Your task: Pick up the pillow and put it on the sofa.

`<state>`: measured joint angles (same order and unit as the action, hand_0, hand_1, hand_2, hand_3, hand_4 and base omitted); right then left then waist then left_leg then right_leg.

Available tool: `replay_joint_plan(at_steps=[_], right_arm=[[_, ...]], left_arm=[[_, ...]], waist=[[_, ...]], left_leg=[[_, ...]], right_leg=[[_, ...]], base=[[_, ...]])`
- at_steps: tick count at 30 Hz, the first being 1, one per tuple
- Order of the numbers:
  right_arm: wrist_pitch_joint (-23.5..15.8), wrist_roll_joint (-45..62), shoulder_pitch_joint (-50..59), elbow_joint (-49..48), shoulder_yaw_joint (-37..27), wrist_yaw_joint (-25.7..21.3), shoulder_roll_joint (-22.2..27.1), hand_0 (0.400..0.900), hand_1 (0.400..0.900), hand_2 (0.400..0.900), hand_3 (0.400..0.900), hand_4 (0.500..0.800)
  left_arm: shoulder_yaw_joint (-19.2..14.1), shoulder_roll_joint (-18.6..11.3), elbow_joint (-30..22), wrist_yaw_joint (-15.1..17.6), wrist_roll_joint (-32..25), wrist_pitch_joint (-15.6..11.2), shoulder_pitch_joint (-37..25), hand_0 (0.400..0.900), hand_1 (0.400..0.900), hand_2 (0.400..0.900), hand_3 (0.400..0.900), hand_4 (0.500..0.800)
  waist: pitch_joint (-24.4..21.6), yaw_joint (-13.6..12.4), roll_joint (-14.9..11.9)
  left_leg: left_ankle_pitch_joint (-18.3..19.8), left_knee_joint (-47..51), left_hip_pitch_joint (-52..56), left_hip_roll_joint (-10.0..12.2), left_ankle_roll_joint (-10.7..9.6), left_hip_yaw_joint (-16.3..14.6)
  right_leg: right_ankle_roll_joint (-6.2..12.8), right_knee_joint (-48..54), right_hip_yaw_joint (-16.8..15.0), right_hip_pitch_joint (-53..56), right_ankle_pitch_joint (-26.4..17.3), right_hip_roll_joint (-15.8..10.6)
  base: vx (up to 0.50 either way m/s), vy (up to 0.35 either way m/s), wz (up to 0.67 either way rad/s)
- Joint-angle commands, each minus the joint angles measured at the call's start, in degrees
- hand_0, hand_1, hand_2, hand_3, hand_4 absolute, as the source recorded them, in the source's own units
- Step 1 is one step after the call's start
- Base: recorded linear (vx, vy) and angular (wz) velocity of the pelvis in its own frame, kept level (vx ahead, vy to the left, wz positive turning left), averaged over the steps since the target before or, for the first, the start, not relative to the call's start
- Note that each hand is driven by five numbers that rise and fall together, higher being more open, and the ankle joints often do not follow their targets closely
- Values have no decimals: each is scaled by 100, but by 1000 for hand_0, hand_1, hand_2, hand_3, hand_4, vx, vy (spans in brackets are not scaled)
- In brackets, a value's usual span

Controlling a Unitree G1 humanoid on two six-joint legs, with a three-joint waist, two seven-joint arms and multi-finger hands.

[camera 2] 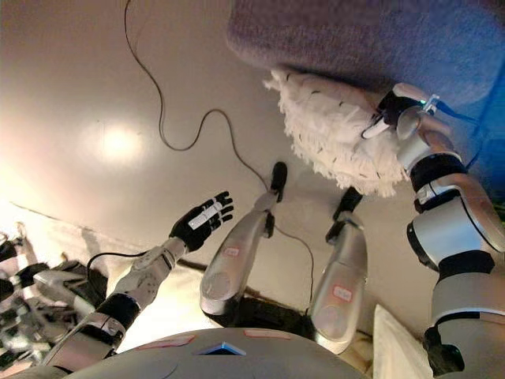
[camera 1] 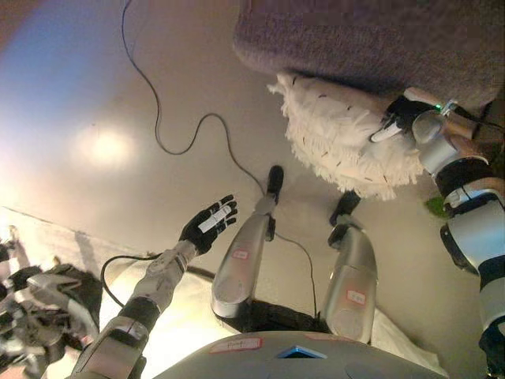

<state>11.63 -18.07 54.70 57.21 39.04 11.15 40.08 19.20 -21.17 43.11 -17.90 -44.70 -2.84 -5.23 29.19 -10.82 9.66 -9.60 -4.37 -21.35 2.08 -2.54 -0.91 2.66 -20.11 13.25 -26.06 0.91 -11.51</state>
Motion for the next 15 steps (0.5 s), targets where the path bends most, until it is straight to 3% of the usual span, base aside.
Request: replay_joint_plan(at_steps=[1, 5, 10, 15], right_arm=[[-591, -178, 498, -1126, -102, 244, 627, 400, 400, 400, 400, 500], [-859, -181, 22, -2068, -305, 567, 890, 400, 400, 400, 400, 500], [-1286, -153, -338, -2807, -628, 689, 1066, 400, 400, 400, 400, 500], [-1563, 80, -152, -3224, -731, 789, 1248, 400, 400, 400, 400, 500]], left_arm=[[-268, -126, 452, -3, 500, 224, 81, 900, 900, 900, 900, 800], [-471, 30, 1111, 156, 1002, 425, 129, 900, 900, 900, 900, 800], [-722, 142, 1511, 258, 1518, 511, 271, 900, 900, 900, 900, 800], [-823, 145, 1808, 207, 1851, 654, 389, 900, 900, 900, 900, 800]], waist=[[-125, 123, -525], [-602, 243, -914], [-1021, 263, -1241], [-1312, 204, -1288]], left_leg=[[549, -26, 397, 184, -265, -254], [601, 241, 1076, 358, -344, -331], [667, 301, 1504, 446, -379, -320], [733, 252, 1707, 468, -383, -241]], right_leg=[[392, 781, 551, 1003, 94, 9], [352, 1188, 584, 1809, 114, 202], [304, 1430, 592, 2372, 137, 323], [236, 1419, 661, 2687, 270, 385]], base=[[160, -26, -5], [197, -52, 2], [187, -86, 10], [129, -28, 15]])
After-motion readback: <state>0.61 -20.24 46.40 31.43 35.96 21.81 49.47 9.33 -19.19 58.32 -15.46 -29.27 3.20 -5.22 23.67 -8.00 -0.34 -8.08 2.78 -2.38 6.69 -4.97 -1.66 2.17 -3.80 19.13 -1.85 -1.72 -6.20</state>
